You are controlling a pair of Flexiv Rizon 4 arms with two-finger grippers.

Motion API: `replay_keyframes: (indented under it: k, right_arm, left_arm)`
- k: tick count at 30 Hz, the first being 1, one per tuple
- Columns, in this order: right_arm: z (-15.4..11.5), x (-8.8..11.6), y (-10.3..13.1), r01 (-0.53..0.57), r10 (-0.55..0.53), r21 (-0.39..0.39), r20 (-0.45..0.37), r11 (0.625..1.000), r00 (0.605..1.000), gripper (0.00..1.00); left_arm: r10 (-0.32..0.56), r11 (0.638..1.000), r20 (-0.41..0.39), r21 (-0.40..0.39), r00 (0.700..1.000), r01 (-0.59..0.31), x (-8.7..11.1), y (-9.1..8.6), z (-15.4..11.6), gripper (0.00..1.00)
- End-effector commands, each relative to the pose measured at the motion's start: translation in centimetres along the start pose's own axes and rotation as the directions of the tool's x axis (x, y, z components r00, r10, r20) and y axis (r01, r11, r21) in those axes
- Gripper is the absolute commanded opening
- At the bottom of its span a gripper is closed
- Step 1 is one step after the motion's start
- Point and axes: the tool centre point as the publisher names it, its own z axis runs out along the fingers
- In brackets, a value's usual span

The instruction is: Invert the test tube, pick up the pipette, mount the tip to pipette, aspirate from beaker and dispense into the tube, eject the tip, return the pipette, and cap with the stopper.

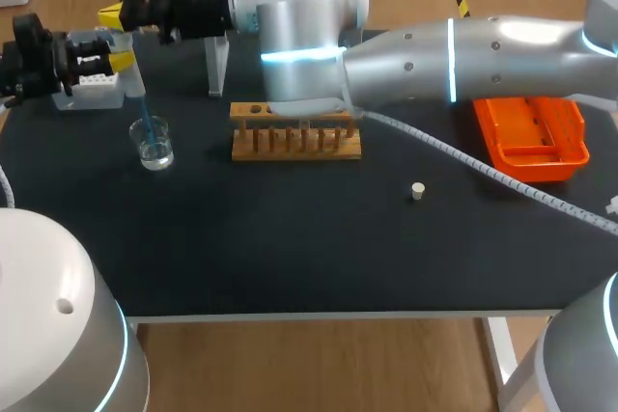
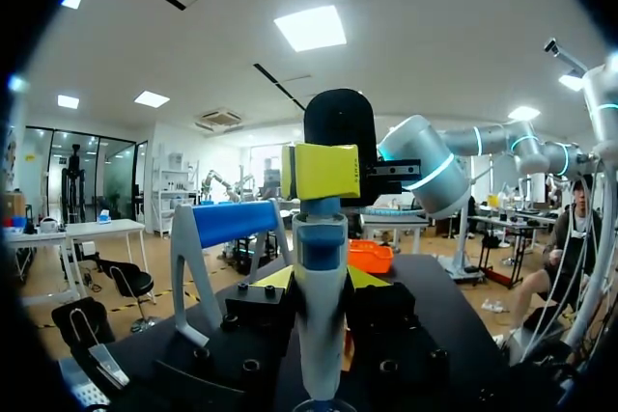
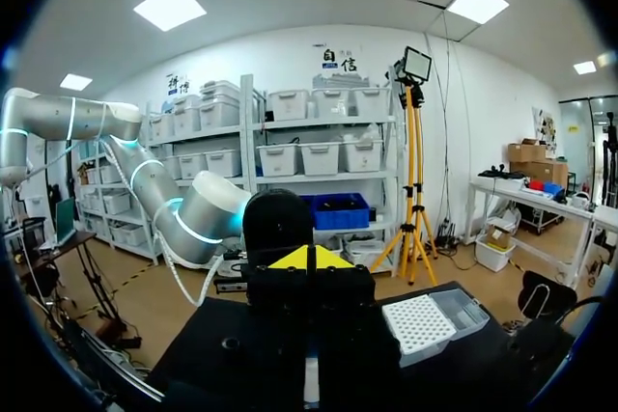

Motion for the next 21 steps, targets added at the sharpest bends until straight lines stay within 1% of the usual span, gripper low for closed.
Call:
replay_keyframes:
  k: [1, 5, 8, 10, 16, 21]
  right_arm:
    - [0.2, 0.2, -1.2, -0.003, 0.003, 0.002, 0.004, 1.0, 1.0, 0.0]
    - [0.3, 0.2, -1.6, -0.008, 0.008, 0.007, 0.004, 1.0, 1.0, 0.0]
    - [0.2, 0.3, -1.3, -0.009, 0.009, 0.008, 0.005, 1.0, 1.0, 0.0]
    - [0.1, 0.3, -0.4, 0.005, -0.005, -0.002, 0.007, 1.0, 1.0, 0.0]
    - [-1.0, 0.5, 3.0, 0.061, -0.06, -0.036, 0.016, 0.997, 0.998, 0.0]
    - [-2.2, 1.2, 5.1, 0.099, -0.098, -0.048, 0.022, 0.994, 0.995, 0.0]
  left_arm:
    - [0.001, 1.0, -0.004, 0.003, 1.0, -0.001, -0.2, -0.5, -0.1, 0.0]
    - [0.001, 1.0, -0.004, 0.003, 1.0, -0.001, -0.2, -0.5, -0.1, 0.0]
    - [0.001, 1.0, -0.004, 0.003, 1.0, -0.001, -0.2, -0.5, -0.1, 0.0]
    - [0.001, 1.0, -0.004, 0.003, 1.0, -0.001, -0.2, -0.5, -0.1, 0.0]
    - [0.001, 1.0, -0.004, 0.003, 1.0, -0.001, -0.2, -0.5, -0.1, 0.0]
    - [0.001, 1.0, -0.004, 0.003, 1.0, -0.001, -0.2, -0.5, -0.1, 0.0]
